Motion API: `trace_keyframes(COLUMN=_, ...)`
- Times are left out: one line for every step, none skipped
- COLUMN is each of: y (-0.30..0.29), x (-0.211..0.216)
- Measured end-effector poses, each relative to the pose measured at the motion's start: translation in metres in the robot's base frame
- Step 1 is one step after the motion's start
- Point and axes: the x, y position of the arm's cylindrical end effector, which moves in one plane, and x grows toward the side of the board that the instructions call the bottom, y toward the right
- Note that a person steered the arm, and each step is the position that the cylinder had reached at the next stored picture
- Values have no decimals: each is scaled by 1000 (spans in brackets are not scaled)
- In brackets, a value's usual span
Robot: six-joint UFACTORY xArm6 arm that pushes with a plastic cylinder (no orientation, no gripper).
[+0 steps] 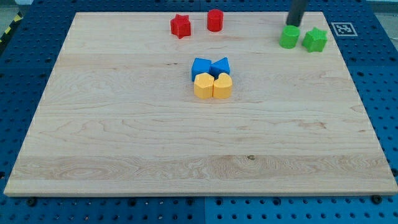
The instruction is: Push the green star into the green circle
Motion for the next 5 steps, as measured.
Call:
trace_keyframes(y=28, x=10)
trace_keyframes(y=44, x=17)
trace_keyframes(y=78, x=38)
trace_keyframes(y=82, x=41)
trace_keyframes(y=83, x=42)
